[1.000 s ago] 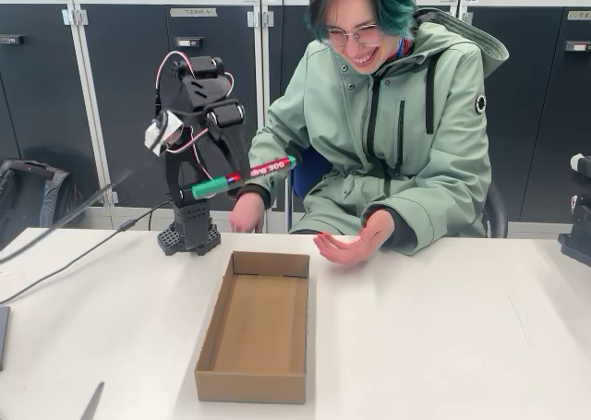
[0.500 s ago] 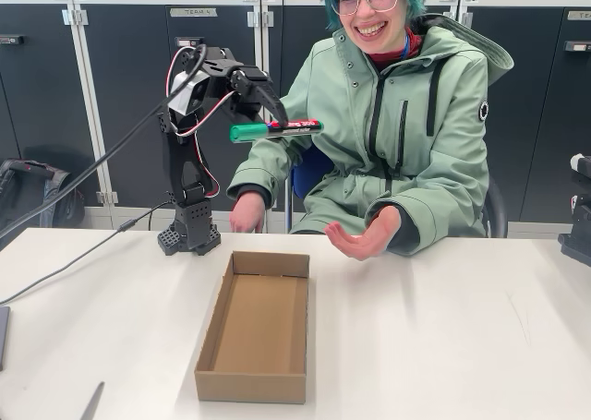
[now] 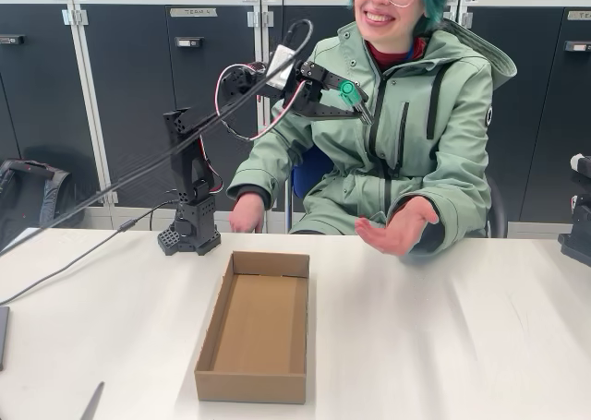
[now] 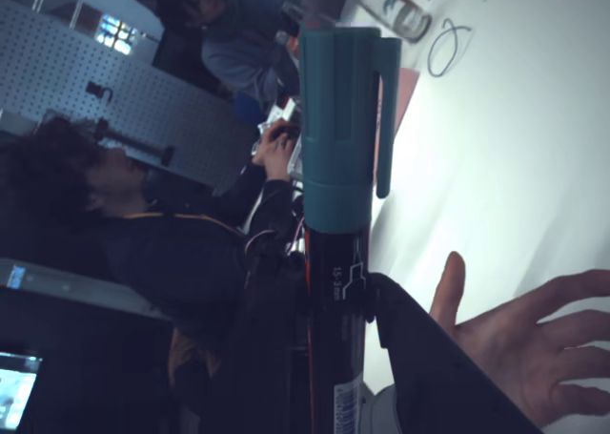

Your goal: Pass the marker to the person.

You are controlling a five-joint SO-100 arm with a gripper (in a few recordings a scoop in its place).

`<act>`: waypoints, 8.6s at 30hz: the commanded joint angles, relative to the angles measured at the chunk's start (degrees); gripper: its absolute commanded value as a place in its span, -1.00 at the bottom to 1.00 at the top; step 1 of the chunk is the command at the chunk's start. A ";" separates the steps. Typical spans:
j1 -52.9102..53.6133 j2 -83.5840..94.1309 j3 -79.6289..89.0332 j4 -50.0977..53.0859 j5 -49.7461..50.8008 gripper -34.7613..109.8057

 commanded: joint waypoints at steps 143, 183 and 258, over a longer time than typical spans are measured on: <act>-12.39 -36.91 -0.53 -6.24 41.13 -0.11; -6.68 -16.08 0.18 23.29 27.42 -0.41; -4.31 3.52 18.37 20.30 19.95 -0.59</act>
